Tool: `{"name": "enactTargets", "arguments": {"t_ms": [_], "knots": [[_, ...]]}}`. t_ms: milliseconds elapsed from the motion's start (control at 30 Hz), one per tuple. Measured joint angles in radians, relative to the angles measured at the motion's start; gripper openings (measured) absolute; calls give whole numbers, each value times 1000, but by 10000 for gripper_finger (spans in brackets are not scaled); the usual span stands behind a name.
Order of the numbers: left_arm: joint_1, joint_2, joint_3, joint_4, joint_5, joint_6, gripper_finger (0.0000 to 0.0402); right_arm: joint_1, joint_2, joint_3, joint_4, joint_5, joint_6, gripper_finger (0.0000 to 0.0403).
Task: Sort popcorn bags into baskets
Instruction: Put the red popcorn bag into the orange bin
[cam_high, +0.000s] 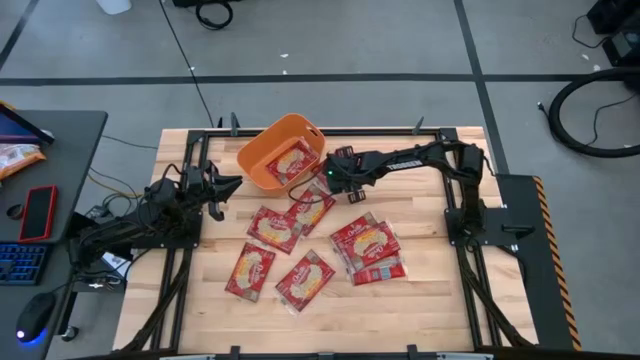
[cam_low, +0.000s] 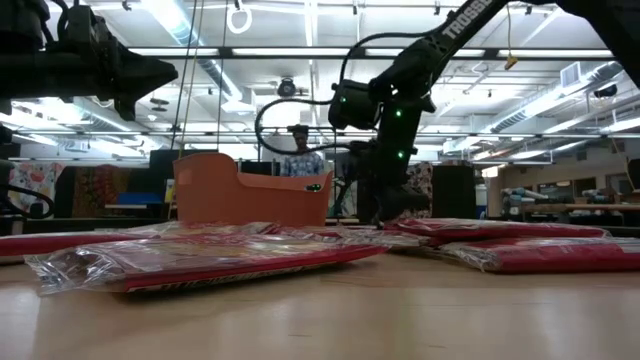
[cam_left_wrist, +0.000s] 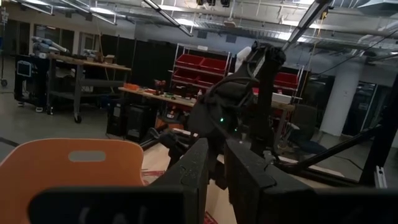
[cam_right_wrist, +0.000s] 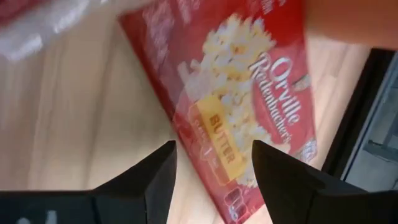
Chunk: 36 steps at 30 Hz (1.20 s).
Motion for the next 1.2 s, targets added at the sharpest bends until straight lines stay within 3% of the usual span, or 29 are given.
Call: {"name": "enactTargets", "arguments": {"t_ms": [200, 667, 800, 1033, 1200], "knots": [[0, 0, 0, 1, 0, 0, 57, -20, 0, 0, -2, 19, -42, 205], [0, 0, 0, 0, 1, -27, 57, -78, 50, 5, 27, -57, -180, 173], [0, 0, 0, 0, 1, -27, 57, -79, 52, 3, 31, -77, -204, 131], [0, 0, 0, 0, 1, -27, 57, -83, 56, 4, 1, -108, -148, 13], [0, 0, 0, 0, 1, -27, 57, -53, 23, -1, -36, -92, -44, 13]]}}
